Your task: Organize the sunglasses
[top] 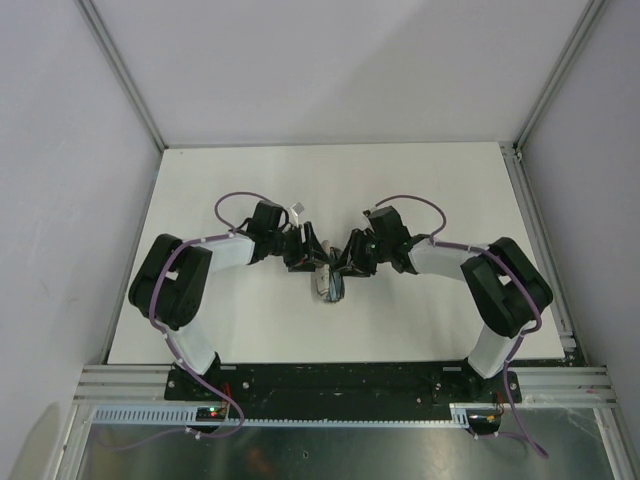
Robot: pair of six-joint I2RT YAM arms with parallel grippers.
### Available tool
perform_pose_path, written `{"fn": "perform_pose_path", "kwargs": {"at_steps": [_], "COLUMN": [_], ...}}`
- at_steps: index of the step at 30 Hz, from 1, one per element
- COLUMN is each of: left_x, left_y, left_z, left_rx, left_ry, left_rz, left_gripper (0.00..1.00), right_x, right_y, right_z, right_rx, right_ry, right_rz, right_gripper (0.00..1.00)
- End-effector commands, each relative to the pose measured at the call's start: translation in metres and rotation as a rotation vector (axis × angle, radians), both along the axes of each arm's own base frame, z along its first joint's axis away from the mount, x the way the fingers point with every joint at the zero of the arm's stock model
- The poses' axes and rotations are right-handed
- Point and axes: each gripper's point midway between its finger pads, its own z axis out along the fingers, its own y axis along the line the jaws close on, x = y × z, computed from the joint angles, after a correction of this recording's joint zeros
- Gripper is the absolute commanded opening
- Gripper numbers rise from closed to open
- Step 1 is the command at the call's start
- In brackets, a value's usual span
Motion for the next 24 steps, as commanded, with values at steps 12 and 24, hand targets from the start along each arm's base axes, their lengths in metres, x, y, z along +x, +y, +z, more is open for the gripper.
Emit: {"fn": "perform_pose_path", "kwargs": {"at_steps": [12,24], "left_x": [-0.005,-0.008], "left_y": [0.007,0.009], "left_z": [-0.014,-0.017], "left_rx": [0.053,0.076], "left_ry": [0.029,0.029], "left_rz": [0.048,0.066], "left_gripper": [0.49,0.49], "right_x": [0.022,0.019], "right_y": [0.002,0.005], "right_z": [0.027,0.026], "right_rx": [0.017,-0.012], "right_ry": [-0.042,-0.006], "right_rz": [-0.072,-0.070], "right_gripper": [0.37,0.37]}}
